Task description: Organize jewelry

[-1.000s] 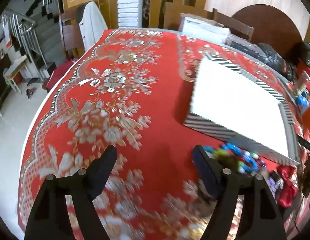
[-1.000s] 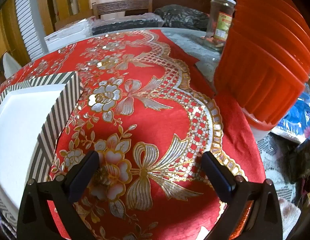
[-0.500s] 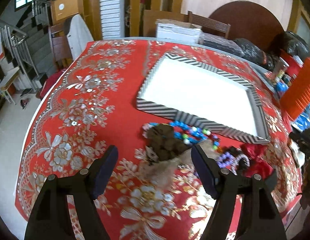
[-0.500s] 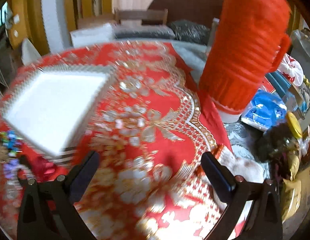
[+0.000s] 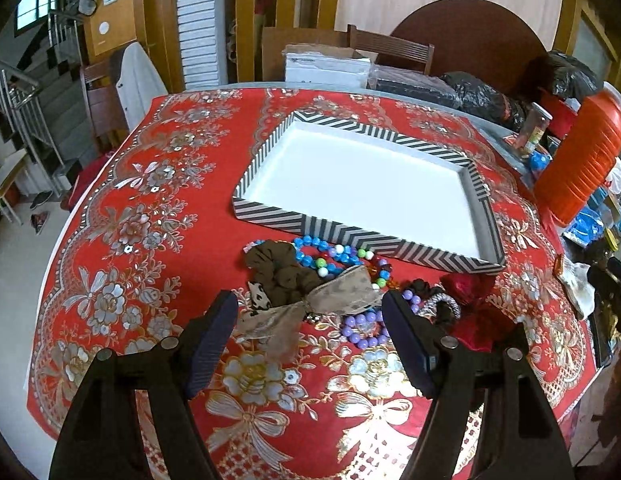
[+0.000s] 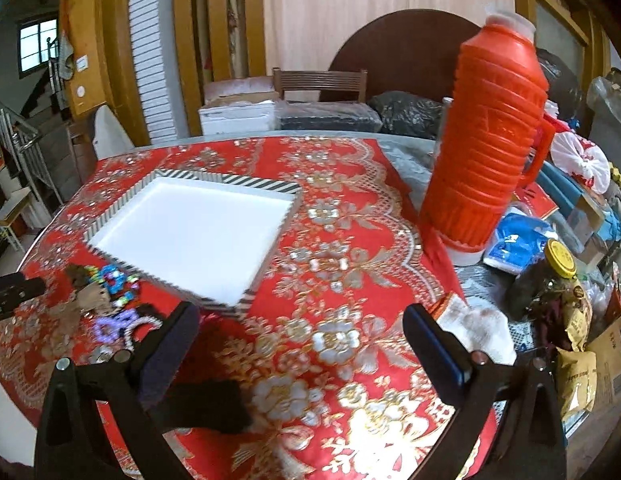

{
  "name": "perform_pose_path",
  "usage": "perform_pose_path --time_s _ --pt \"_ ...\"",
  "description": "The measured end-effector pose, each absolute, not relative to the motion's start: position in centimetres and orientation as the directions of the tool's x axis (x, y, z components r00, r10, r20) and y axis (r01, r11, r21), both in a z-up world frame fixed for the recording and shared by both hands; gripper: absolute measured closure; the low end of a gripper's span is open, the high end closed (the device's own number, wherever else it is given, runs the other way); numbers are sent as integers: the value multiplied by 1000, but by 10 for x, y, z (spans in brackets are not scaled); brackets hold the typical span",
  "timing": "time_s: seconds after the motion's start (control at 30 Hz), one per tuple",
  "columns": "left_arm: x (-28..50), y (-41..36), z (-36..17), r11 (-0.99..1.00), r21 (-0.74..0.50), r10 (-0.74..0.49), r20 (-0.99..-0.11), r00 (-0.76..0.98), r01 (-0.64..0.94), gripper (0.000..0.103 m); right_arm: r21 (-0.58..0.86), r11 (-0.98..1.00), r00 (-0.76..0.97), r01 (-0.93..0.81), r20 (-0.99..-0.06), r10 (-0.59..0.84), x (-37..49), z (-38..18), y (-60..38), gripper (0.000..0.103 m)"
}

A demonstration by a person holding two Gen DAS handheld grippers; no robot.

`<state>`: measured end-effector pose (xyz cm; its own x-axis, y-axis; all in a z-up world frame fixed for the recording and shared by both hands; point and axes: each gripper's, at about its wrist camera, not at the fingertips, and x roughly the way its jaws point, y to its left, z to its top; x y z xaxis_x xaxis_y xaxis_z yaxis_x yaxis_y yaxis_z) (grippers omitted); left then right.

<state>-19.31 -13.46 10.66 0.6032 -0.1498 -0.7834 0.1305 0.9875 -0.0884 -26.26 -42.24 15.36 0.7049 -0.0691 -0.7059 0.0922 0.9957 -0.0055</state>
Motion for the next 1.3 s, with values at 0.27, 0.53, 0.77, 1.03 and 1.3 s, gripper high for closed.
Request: perform_pose_path --time_s 0.27,0.53,0.77,1.03,1.3 --pt "-201 -143 109 991 -52 -117 -778 617 122 45 -9 1000 690 13 -724 -16 -274 148 -395 0" --pt "-206 -140 109 996 -48 -83 -785 614 74 45 25 1000 642 -17 -766 30 -269 144 -375 0" --pt "-213 -144 111 997 -35 -73 -786 614 74 46 30 999 635 -33 -771 44 -270 146 -360 0" --pt "-216 -144 114 997 -32 -72 -782 619 76 46 44 999 648 -25 -760 50 -271 154 -353 0" --pt "-218 -142 113 996 -41 -85 -781 619 85 46 40 999 625 -19 -779 43 -270 149 -345 0"
